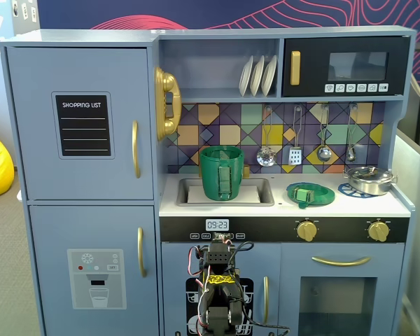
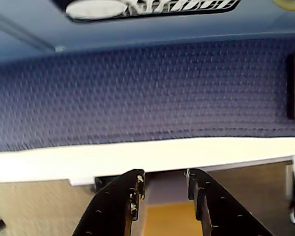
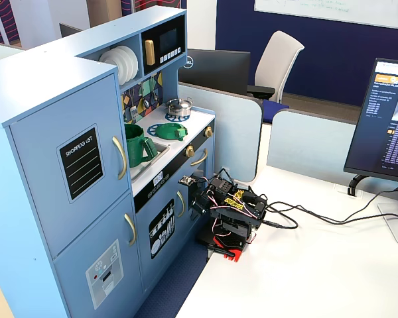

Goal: Take off the lid from the green recipient and place it on the counter

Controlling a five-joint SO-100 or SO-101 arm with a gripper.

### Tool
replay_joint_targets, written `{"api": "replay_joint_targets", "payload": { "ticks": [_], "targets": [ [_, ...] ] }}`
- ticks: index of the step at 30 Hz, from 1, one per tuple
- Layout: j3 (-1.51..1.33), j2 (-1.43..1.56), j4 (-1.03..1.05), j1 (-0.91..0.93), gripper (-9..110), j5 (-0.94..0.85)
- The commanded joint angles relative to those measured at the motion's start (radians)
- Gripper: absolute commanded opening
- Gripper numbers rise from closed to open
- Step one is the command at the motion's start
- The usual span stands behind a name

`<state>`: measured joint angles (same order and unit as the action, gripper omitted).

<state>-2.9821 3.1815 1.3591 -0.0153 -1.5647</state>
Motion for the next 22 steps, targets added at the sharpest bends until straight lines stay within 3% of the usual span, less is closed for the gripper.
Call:
{"api": "replay_joint_targets", "payload": {
  "ticks": [1,22],
  "targets": [
    [-0.015,-0.003,0.172,-0.014,1,0.054],
    [-0.015,-0.003,0.172,-0.014,1,0.054]
  ]
}}
